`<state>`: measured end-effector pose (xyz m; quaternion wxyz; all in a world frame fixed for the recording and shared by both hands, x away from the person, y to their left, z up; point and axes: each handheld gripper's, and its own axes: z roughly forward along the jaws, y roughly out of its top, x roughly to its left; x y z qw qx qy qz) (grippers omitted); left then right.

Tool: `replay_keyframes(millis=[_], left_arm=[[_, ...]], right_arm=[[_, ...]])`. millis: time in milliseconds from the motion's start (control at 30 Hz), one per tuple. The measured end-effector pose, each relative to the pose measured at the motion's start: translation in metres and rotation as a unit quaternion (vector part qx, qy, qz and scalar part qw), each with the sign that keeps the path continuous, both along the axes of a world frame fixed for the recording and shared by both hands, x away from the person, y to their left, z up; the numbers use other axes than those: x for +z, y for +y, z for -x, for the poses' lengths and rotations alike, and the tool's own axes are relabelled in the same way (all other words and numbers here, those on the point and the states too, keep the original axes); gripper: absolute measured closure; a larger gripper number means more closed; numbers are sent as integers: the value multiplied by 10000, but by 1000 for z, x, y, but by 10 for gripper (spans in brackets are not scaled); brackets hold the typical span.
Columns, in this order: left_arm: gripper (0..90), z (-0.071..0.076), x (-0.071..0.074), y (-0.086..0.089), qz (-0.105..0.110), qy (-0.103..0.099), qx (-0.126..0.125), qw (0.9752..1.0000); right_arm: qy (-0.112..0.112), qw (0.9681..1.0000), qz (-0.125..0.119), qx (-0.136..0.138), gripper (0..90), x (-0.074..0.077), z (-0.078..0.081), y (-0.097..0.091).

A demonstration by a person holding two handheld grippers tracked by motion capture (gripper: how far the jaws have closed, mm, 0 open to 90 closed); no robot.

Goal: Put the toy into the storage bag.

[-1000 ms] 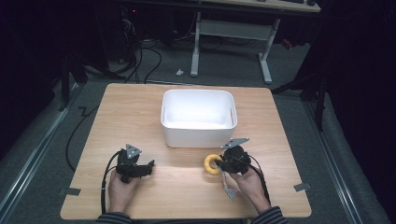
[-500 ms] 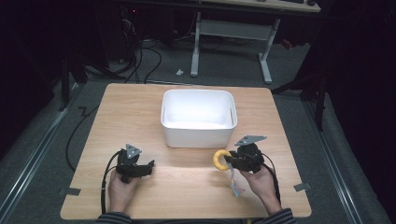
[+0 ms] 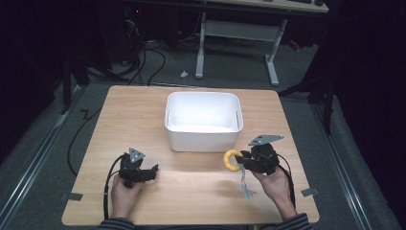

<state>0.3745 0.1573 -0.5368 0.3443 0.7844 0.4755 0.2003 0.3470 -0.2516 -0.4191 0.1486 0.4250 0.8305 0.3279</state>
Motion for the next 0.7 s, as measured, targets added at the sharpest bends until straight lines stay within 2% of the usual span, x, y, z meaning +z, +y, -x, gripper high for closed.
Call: replay_keyframes(millis=[400, 700], left_arm=[[167, 0, 0, 0, -2, 0, 0, 10000], [167, 0, 0, 0, -2, 0, 0, 10000]], right_arm=[[-103, 9999, -82, 38, 690, 26, 2, -6], [-112, 9997, -215, 60, 690, 36, -1, -10]])
